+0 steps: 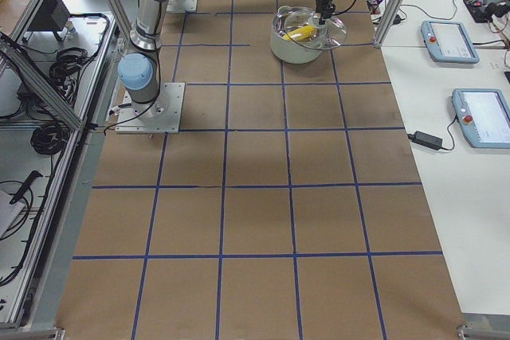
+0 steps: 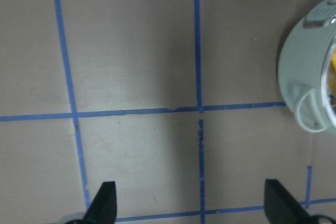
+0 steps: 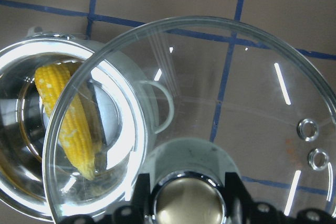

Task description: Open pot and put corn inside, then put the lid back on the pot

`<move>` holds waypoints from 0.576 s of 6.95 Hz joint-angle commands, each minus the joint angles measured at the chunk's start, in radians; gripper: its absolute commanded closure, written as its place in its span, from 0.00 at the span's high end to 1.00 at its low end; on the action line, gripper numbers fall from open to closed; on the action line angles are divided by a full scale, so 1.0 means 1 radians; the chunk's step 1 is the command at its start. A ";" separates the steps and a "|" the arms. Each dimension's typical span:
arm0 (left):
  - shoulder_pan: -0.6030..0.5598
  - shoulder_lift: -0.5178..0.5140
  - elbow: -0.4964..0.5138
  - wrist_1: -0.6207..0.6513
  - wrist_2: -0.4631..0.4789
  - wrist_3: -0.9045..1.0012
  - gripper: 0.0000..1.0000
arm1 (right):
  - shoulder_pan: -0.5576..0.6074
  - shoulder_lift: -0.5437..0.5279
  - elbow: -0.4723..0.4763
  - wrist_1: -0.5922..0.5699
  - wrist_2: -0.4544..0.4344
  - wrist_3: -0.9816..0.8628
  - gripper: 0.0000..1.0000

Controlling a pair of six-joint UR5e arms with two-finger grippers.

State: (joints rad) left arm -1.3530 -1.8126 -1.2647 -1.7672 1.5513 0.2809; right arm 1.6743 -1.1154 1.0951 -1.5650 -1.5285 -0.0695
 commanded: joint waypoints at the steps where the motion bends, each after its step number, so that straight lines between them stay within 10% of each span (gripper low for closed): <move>1: 0.012 0.010 -0.051 -0.017 0.018 0.024 1.00 | 0.100 0.025 0.017 -0.080 -0.002 0.094 0.21; 4: 0.015 0.087 -0.174 0.021 0.050 0.015 1.00 | 0.162 0.054 0.038 -0.133 -0.004 0.160 0.21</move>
State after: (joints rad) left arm -1.3384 -1.7641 -1.3765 -1.7700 1.5986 0.3007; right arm 1.8188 -1.0696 1.1195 -1.6814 -1.5318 0.0707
